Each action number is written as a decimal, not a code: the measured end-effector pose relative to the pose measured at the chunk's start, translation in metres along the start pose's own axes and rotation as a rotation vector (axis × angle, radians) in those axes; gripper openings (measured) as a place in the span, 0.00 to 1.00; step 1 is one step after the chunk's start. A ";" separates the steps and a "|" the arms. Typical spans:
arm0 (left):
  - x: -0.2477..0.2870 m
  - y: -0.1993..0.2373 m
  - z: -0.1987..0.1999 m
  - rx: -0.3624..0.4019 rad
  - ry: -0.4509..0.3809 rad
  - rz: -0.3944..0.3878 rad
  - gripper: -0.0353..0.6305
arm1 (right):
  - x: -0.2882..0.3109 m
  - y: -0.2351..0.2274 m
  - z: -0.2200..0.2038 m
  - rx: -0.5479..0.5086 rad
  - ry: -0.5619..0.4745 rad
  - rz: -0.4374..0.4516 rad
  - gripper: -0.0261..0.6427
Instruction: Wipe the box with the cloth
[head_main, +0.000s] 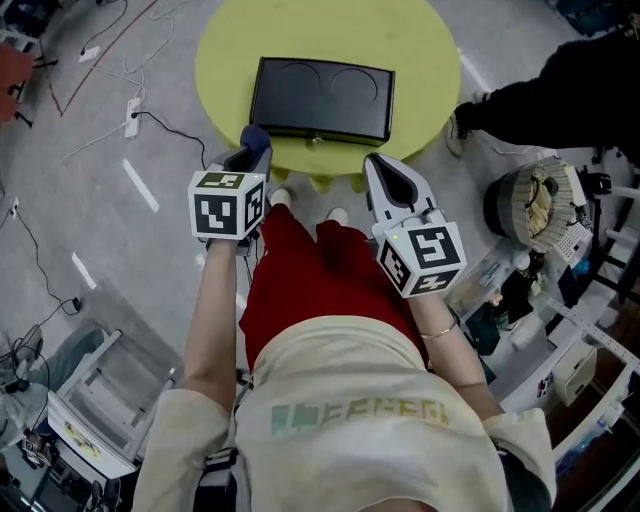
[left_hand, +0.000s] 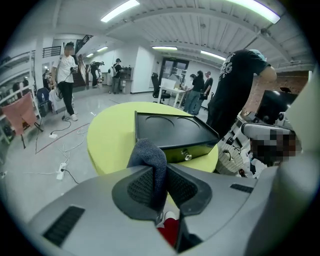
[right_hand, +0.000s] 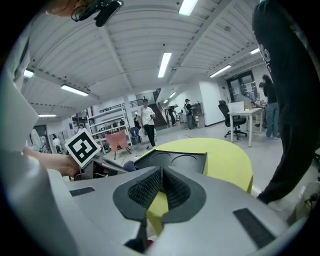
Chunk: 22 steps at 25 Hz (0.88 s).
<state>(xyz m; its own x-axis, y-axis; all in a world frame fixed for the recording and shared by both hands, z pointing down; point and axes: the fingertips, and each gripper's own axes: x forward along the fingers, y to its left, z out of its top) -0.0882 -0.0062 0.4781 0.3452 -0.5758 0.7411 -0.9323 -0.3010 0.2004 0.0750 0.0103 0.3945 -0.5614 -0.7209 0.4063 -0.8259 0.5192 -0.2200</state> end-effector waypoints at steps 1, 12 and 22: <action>0.003 -0.007 0.002 0.008 -0.001 -0.007 0.15 | -0.004 -0.005 -0.003 0.007 0.001 -0.009 0.10; 0.032 -0.075 0.007 0.079 0.047 -0.105 0.15 | -0.032 -0.045 -0.026 0.076 0.011 -0.074 0.10; 0.054 -0.145 0.014 0.127 0.073 -0.245 0.15 | -0.048 -0.067 -0.032 0.119 -0.004 -0.127 0.10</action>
<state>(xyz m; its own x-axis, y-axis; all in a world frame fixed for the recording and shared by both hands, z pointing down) 0.0667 -0.0045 0.4798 0.5455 -0.4190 0.7259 -0.7996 -0.5197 0.3009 0.1586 0.0249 0.4184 -0.4523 -0.7793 0.4337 -0.8903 0.3660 -0.2708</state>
